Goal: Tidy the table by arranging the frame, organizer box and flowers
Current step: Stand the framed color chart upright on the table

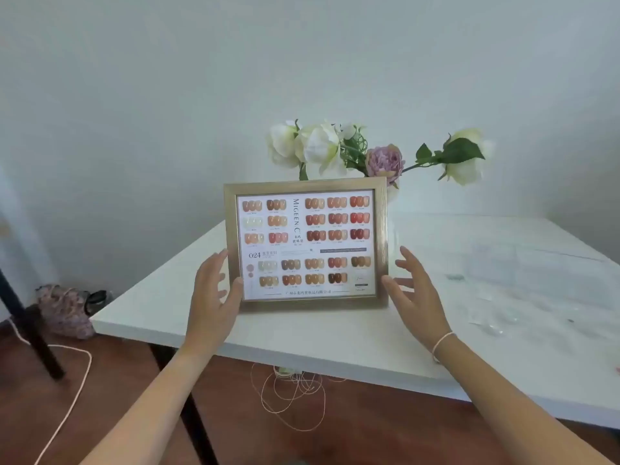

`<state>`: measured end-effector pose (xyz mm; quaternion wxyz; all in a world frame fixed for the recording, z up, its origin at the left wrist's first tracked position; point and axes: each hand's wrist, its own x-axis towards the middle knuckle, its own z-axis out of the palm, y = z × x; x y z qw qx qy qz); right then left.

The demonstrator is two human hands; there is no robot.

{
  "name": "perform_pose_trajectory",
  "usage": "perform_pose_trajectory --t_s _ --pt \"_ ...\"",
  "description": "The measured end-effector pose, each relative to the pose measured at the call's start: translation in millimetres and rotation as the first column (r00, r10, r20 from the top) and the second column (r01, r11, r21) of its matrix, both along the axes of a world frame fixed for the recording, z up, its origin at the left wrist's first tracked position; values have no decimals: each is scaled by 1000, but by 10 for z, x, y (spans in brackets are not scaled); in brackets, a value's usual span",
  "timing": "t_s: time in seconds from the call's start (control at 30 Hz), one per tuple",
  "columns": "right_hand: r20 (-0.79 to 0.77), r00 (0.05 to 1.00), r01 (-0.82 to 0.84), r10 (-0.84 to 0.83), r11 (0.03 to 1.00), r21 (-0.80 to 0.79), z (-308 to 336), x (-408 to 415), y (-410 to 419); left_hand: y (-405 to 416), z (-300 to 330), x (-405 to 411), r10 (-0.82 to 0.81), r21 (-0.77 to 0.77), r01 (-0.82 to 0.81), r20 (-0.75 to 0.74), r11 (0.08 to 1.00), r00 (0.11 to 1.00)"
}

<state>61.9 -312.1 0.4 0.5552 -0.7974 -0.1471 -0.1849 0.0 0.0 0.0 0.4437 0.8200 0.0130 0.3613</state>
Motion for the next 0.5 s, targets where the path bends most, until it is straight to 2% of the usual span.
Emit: perform_pose_trajectory --t_s 0.17,0.37,0.5 --pt "-81 997 1 5 997 81 -29 83 54 -14 -67 105 6 -82 -17 -132 996 991" --pt "-145 987 -50 63 995 88 -42 206 116 -50 -75 198 -55 -137 29 -195 990 979" --pt "-164 985 -37 50 996 76 -76 289 165 -67 -73 236 -28 -148 -1 -193 989 981"
